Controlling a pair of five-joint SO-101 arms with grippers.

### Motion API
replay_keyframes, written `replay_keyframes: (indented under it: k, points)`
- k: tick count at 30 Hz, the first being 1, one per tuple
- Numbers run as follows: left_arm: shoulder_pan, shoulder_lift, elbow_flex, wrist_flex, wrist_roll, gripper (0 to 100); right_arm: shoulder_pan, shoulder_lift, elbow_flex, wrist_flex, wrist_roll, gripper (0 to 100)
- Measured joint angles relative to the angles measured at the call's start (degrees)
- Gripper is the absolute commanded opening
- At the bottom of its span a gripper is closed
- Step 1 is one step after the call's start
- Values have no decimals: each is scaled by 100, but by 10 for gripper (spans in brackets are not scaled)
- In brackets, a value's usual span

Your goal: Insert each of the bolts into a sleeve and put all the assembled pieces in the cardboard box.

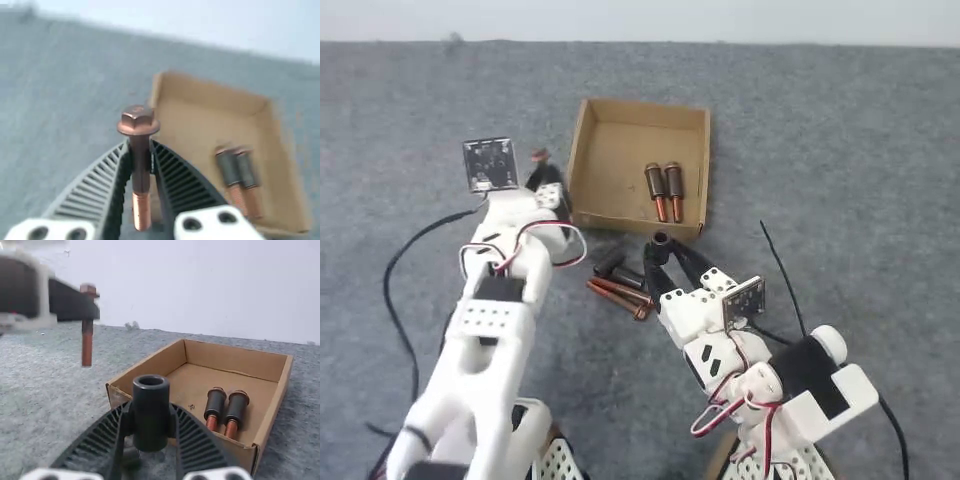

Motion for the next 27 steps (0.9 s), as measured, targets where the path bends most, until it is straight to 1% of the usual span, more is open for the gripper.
replay_keyframes:
  k: [2, 5, 11, 17, 25, 27]
  points:
    - [185, -431, 0, 202, 0, 12, 0, 0, 0, 0, 0, 7]
    - [475, -1090, 0, 721, 0, 12, -9, 0, 0, 0, 0, 7]
    - [897, -2268, 9, 1749, 0, 12, -334, 0, 0, 105, 0, 7]
    - [1213, -3253, 703, 1811, 0, 12, -580, 0, 0, 176, 0, 7]
    - [1266, -4870, 1495, 1846, 0, 11, -853, 0, 0, 176, 0, 7]
    - [1266, -5292, 1618, 1969, 176, 11, -862, 0, 0, 176, 0, 7]
